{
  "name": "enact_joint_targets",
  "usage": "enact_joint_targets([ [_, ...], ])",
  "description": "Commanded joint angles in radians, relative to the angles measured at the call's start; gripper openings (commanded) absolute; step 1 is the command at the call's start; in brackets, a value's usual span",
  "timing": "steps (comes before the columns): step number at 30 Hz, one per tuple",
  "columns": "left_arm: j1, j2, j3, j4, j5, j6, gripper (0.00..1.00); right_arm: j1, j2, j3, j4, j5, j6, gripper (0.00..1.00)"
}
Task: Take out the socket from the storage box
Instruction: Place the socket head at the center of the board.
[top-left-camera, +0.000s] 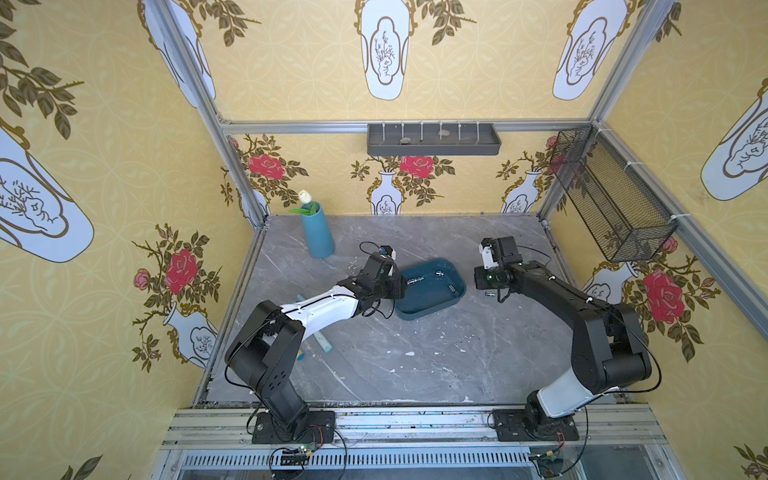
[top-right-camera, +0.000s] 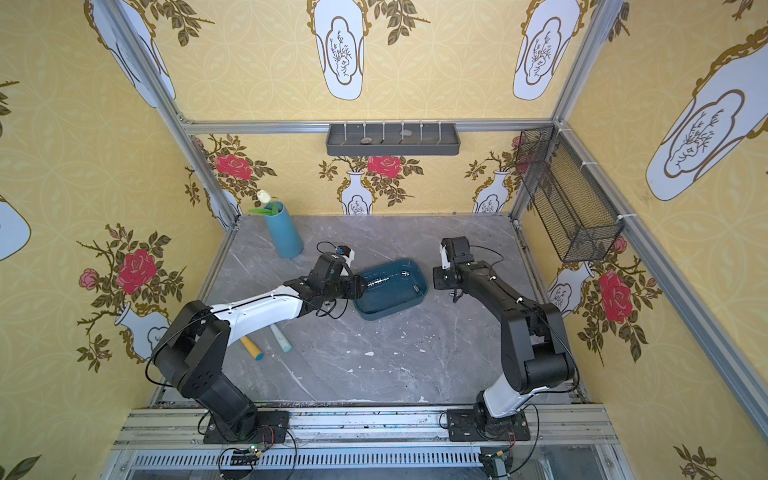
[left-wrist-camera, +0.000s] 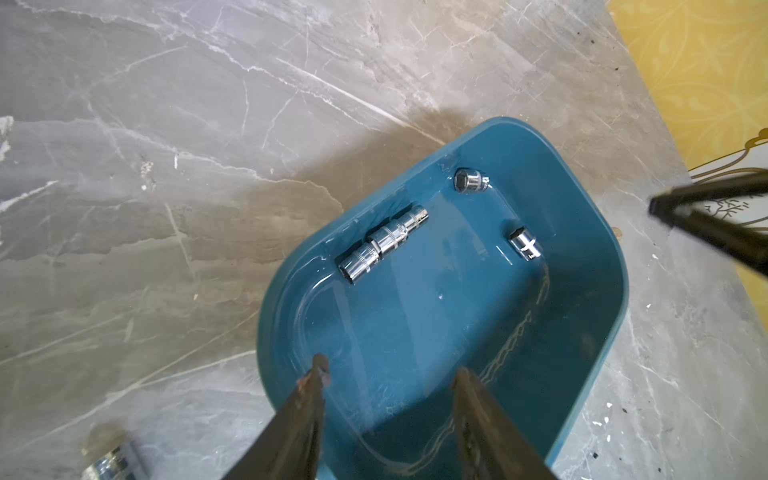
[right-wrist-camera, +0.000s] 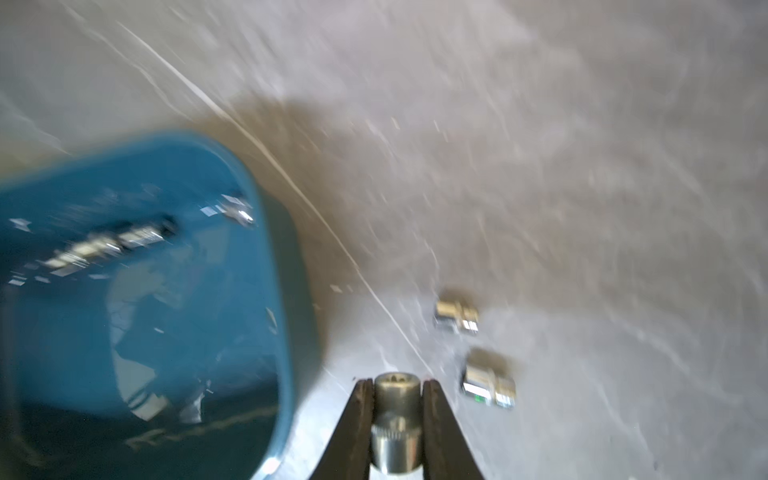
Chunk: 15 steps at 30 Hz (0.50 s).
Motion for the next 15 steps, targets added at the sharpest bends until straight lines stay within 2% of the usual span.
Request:
enact_joint_targets([
  [1, -0.003, 0.010, 0.005, 0.000, 0.006, 0.009, 0.55, -0.012, 0.018, -0.027, -0.017, 0.071, 0.086, 0.16],
  [10, -0.006, 0.012, 0.005, -0.008, 0.004, 0.009, 0.55, -0.009, 0.026, -0.108, 0.052, -0.011, 0.094, 0.20],
  [15, -0.006, 0.013, 0.005, -0.008, 0.008, 0.002, 0.55, 0.008, 0.054, -0.113, 0.063, -0.002, 0.086, 0.20],
])
